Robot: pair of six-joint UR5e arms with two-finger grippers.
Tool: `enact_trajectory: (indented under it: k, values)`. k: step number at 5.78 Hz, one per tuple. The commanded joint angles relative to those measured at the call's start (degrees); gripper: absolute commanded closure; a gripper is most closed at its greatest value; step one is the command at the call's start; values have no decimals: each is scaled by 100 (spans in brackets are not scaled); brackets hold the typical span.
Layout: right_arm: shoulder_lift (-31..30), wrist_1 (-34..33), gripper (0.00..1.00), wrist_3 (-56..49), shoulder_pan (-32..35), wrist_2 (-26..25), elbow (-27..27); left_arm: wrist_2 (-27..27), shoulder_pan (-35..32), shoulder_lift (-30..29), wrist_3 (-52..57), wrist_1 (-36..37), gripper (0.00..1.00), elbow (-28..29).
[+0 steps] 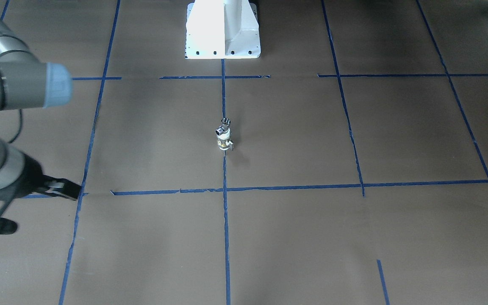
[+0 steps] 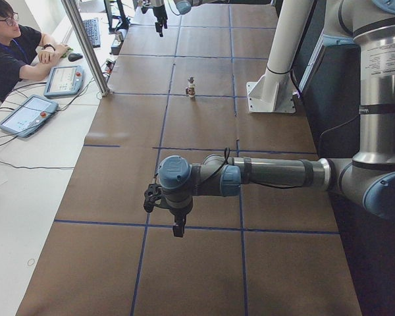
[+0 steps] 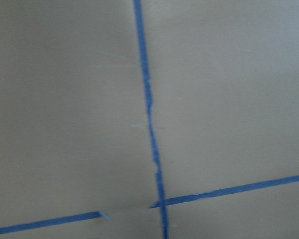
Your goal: Assemble PPR valve and pipe with both arms
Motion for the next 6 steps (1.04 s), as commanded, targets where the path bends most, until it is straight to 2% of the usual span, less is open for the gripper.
enact_trajectory:
  k: [1, 2, 3, 5, 6]
  values:
    - [-1274, 38, 0, -2356, 936, 190, 330, -12, 0, 10, -7, 12, 0, -39]
    - [-2108, 90, 0, -3360, 1297, 156, 733, 5, -9, 18, -16, 12, 0, -39]
    - [-2891, 491, 0, -3805, 1579, 164, 1042, 14, -9, 27, -7, 12, 0, -31]
    - [-4149, 1528, 0, -3784, 1766, 173, 1455, -3, -9, 80, -16, 12, 0, -66]
    - [-4739, 1541, 0, -3765, 1880, 165, 2015, 5, -9, 132, -7, 3, 0, -83]
